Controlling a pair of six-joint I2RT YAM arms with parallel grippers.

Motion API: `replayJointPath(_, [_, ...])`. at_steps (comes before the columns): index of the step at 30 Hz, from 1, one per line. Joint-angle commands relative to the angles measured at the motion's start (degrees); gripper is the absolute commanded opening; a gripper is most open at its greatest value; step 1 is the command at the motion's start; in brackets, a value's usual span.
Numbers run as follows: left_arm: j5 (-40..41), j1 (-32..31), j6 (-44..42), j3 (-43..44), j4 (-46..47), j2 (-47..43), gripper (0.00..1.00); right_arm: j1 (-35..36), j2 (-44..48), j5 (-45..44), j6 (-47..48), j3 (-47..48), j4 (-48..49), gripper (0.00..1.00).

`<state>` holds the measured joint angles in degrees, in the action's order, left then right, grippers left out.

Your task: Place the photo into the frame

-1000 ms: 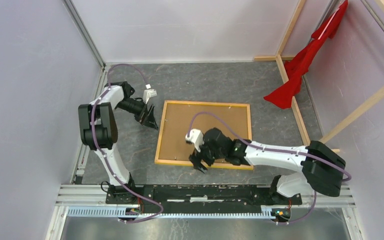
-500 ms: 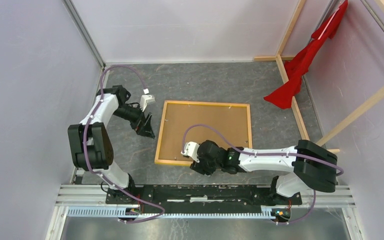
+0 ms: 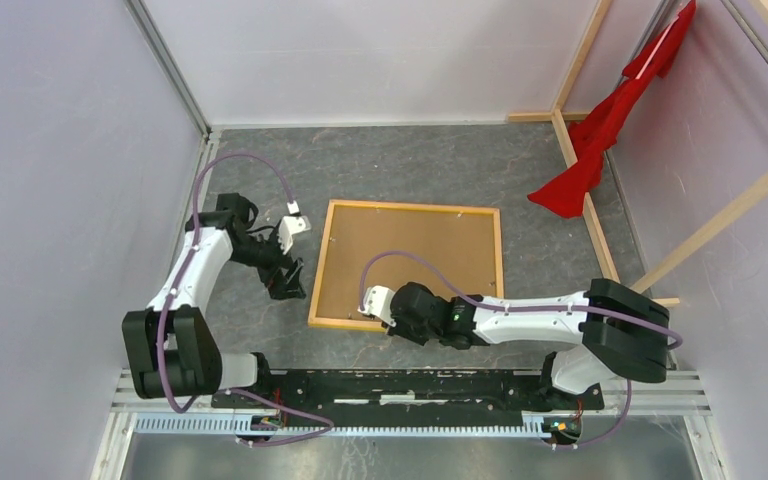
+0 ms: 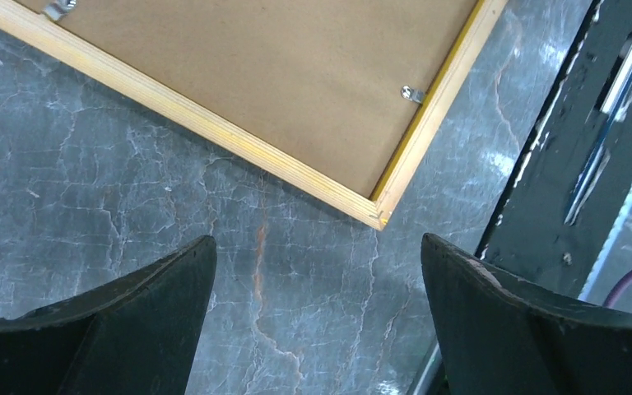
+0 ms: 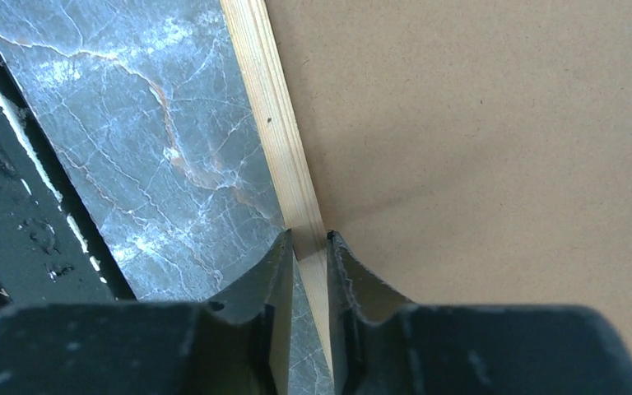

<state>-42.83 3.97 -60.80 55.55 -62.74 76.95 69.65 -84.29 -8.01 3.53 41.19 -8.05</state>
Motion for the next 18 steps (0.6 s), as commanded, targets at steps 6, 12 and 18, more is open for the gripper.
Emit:
replayJointPath(6, [4.5,-4.9,-13.7,-9.7,5.2,-8.3,1.0,0.3,-3.0,0.9,0.9,5.4,1.6,0.29])
replayJointPath(12, [7.8,-8.2,-17.8,-15.8,7.4,-16.6,1.0,0.3,-3.5,1.3,1.5,4.4,1.8,0.37])
replayJointPath(18, [7.5,-8.4,-19.7,-17.8,8.3,-20.9,1.0,0.3,-4.7,1.6,2.3,4.5,1.8,0.42])
